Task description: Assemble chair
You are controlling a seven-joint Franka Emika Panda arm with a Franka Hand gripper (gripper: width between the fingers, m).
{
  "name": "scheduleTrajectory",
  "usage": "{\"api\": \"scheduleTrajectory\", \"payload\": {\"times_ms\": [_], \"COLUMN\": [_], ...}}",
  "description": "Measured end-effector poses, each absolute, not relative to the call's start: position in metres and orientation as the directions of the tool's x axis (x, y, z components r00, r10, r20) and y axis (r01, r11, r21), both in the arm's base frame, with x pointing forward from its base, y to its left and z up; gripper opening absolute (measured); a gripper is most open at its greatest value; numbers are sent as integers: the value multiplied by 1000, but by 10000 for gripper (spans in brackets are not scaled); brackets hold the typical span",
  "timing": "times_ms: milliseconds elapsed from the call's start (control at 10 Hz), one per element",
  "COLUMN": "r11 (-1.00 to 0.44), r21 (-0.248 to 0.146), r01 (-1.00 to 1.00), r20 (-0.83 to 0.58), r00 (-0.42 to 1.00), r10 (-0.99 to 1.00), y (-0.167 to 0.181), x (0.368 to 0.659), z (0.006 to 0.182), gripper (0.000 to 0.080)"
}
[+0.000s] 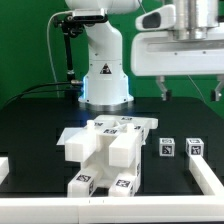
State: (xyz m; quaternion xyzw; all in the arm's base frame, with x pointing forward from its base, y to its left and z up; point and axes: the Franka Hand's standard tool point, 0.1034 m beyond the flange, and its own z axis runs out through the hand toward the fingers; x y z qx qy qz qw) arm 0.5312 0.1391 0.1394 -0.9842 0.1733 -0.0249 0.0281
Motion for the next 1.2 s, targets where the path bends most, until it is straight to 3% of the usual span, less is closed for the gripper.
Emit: {"api": "scheduleTrajectory", "payload": {"times_ms": [100, 500, 900, 1200], "r11": [-933, -939, -924, -928], "r21": [-67, -62, -25, -17], "r01": [-354, -339, -381, -373], "r20": [37, 36, -39, -38], "r00": [934, 939, 924, 927], "r10": [-357, -342, -380, -372], "y": [153, 148, 166, 171], "x": [528, 529, 501, 498], "z": [141, 137, 98, 96], "gripper": [649, 649, 649, 649]}}
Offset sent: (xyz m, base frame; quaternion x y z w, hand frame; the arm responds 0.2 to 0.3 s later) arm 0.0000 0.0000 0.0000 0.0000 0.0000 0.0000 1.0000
